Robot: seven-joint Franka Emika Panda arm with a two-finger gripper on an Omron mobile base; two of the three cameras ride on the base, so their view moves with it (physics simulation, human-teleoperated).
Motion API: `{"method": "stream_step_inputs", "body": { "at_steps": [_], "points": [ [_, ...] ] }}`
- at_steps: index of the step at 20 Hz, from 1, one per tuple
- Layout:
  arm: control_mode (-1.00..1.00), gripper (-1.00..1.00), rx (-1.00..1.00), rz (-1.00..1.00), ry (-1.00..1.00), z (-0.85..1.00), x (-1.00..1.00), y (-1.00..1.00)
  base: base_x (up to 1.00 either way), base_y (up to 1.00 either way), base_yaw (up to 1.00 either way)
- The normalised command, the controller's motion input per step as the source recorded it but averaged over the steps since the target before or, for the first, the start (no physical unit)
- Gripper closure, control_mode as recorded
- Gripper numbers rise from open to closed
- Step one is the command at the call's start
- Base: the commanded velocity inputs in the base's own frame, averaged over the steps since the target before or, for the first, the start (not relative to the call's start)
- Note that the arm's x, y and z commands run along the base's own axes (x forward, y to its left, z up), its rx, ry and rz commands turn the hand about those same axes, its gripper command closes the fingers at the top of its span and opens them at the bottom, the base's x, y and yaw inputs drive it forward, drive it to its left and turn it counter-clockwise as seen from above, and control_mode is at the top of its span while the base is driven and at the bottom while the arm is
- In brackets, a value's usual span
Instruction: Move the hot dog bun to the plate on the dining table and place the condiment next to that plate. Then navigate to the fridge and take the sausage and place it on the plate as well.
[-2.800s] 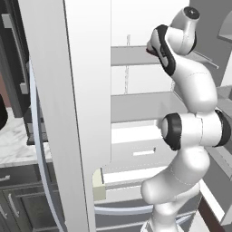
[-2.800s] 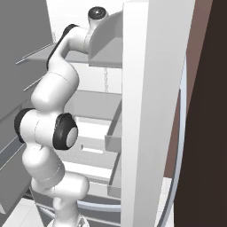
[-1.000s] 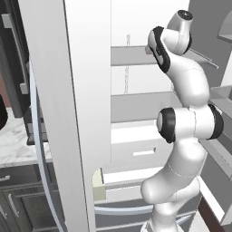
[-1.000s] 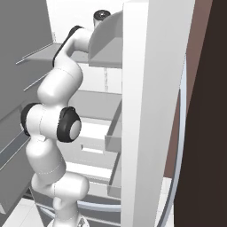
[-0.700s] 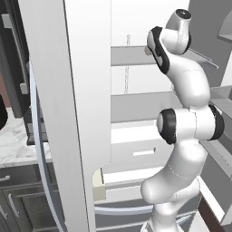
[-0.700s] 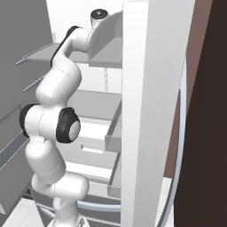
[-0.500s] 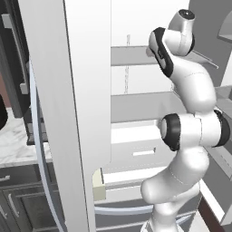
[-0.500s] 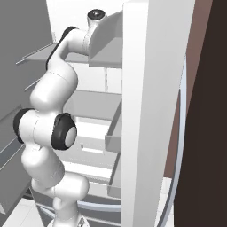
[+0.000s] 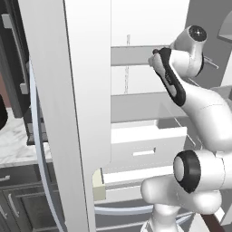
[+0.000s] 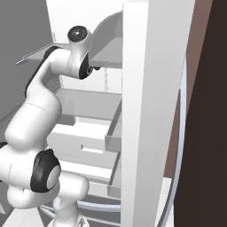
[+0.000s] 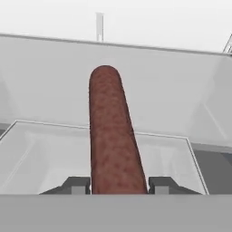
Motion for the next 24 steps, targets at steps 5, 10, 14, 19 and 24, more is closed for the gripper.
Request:
{"method": "stream_step_inputs", "body": {
  "at_steps": [5,10,14,19,24],
  "points": [
    [-1.0,1.0,0.01,-0.03,-0.1,0.24,-0.92,0.15,0.0,0.0,0.0],
    [-1.0,1.0,0.04,-0.04,-0.04,0.24,-0.99,0.1,0.0,0.0,0.0],
    [-1.0,1.0,0.07,-0.06,0.0,0.18,-1.0,0.06,0.0,0.0,0.0],
    [-1.0,1.0,0.07,-0.07,0.0,0.11,-0.98,0.04,0.0,0.0,0.0],
    [-1.0,1.0,0.06,-0.06,0.0,0.08,-0.86,0.04,0.0,0.0,0.0]
  ]
}}
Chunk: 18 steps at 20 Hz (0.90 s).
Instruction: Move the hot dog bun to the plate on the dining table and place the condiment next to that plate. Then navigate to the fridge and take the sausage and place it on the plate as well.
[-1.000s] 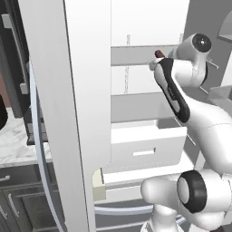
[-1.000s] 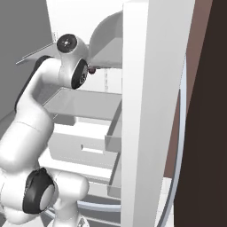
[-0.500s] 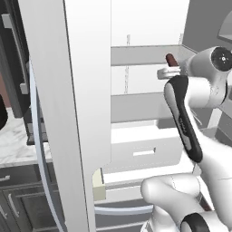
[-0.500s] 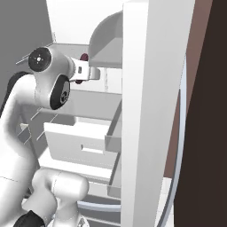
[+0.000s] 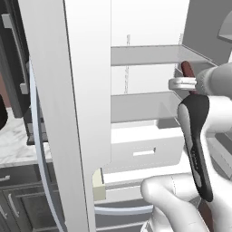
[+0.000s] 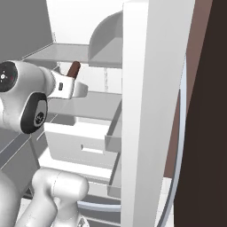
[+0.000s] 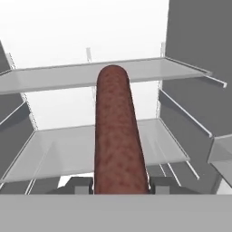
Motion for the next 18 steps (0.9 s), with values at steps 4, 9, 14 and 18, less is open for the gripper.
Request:
{"method": "stream_step_inputs", "body": {
  "at_steps": [4,9,14,18],
  "points": [
    [-1.0,1.0,0.02,-0.05,0.0,0.02,-0.65,0.03,0.0,0.0,0.0],
    [-1.0,1.0,0.0,-0.02,0.0,0.0,-0.52,0.05,0.0,0.0,0.0],
    [-1.0,1.0,-0.02,0.0,-0.01,-0.03,-0.03,0.0,0.0,0.0,0.0],
    [-1.0,1.0,0.0,0.0,-0.21,-0.07,-0.7,0.0,0.0,0.0,0.0]
  ]
}}
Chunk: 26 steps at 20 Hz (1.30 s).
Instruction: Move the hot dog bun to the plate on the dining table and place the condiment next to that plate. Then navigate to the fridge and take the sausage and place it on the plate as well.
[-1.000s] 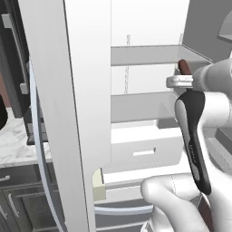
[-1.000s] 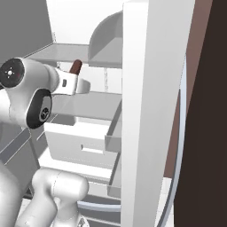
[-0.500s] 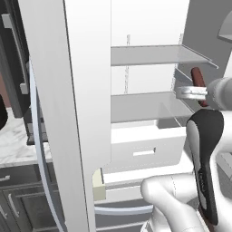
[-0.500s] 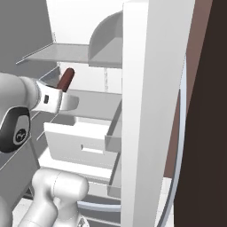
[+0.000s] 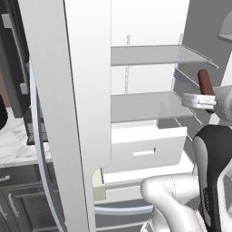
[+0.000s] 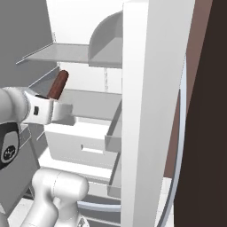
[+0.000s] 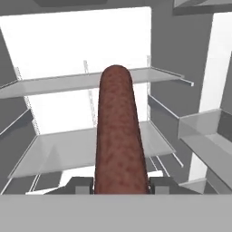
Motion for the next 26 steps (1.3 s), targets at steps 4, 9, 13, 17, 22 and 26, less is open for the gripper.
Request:
{"method": "stream_step_inputs", "body": {
  "at_steps": [4,9,13,17,22,26],
  "points": [
    [-1.0,1.0,0.0,0.0,-0.29,0.0,-1.0,0.0,0.0,0.0,0.0],
    [1.0,1.0,0.0,0.0,0.0,0.0,0.0,0.0,-0.96,0.17,0.0],
    [1.0,1.0,0.0,0.0,0.0,0.0,0.0,0.0,-1.0,0.36,0.0],
    [1.0,1.0,0.0,0.0,0.0,0.0,0.0,0.0,-1.0,0.42,0.0],
    [1.0,1.0,0.0,0.0,0.0,0.0,0.0,0.0,-1.0,0.53,0.0],
    [1.0,1.0,0.0,0.0,0.0,0.0,0.0,0.0,-1.0,0.64,0.02]
  ]
}}
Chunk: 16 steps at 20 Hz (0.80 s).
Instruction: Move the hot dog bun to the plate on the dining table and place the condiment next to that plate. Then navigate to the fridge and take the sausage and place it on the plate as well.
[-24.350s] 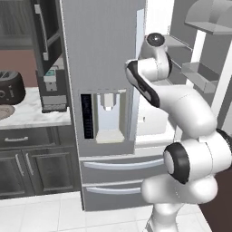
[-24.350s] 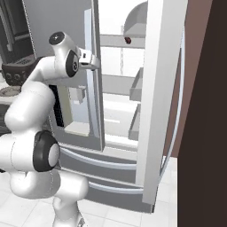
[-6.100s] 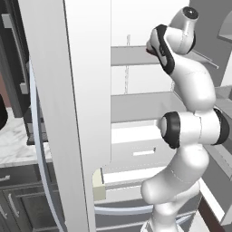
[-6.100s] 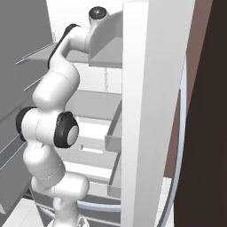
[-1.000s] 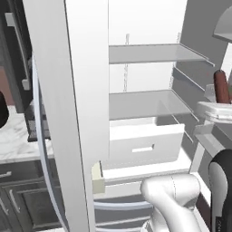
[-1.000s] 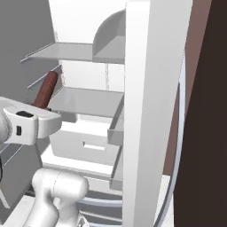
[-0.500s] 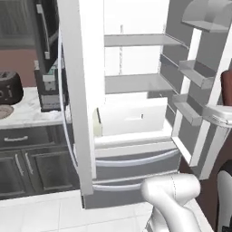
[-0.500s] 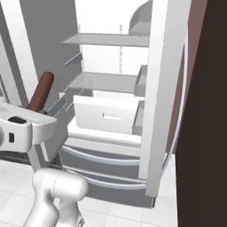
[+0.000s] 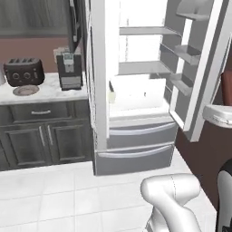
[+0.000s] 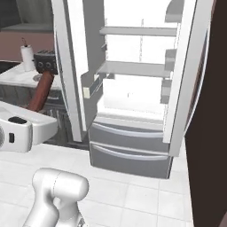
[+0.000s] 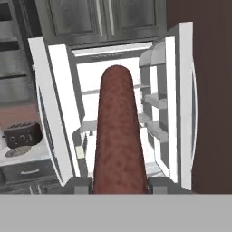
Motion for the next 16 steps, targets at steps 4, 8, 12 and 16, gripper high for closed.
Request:
{"method": "stream_step_inputs", "body": {
  "at_steps": [4,8,12,16],
  "points": [
    [1.0,1.0,0.0,0.0,0.0,0.0,0.0,0.0,-1.0,0.82,0.16],
    [1.0,1.0,0.0,0.0,0.0,0.0,0.0,0.0,-0.88,0.91,0.32],
    [1.0,1.0,0.0,0.0,0.0,0.0,0.0,0.0,-0.78,0.9,0.4],
    [1.0,1.0,0.0,0.0,0.0,0.0,0.0,0.0,-0.8,0.92,0.38]
  ]
}}
